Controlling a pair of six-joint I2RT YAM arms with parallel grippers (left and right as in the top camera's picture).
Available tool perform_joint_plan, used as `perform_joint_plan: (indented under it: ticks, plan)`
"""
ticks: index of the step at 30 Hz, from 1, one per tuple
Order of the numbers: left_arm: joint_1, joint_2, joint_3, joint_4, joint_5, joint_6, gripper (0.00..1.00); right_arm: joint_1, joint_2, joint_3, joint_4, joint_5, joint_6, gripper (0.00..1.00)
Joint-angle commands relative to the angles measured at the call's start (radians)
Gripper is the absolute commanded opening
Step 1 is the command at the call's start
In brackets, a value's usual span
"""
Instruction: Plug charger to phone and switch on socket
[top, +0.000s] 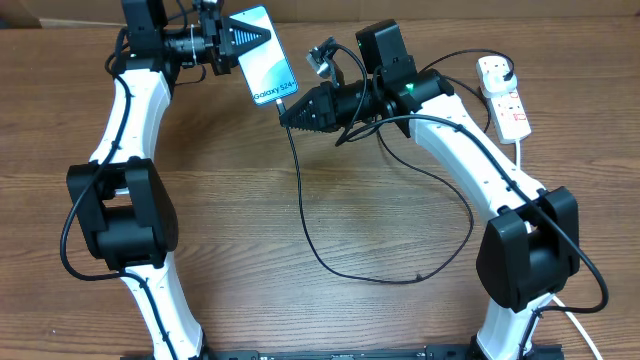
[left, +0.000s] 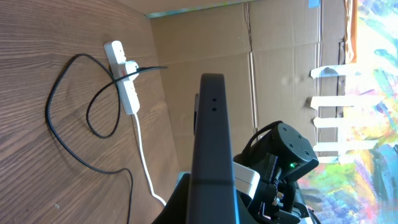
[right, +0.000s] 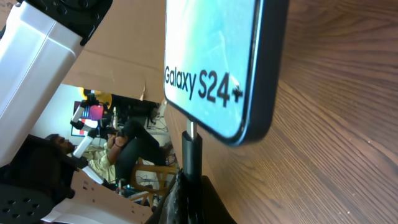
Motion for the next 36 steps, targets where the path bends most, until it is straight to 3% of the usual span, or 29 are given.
perform_joint_plan:
  ticks: [1,36]
  plan:
    - [-0.008,-0.008,0.014,0.005,0.017,0.001,0.04,0.006,0.016,0.009,0.019,-0.018,0.017,0.04]
    - [-0.007,-0.008,0.014,0.005,0.018,0.001,0.04,0.006,0.021,0.009,0.027,-0.013,0.045,0.04]
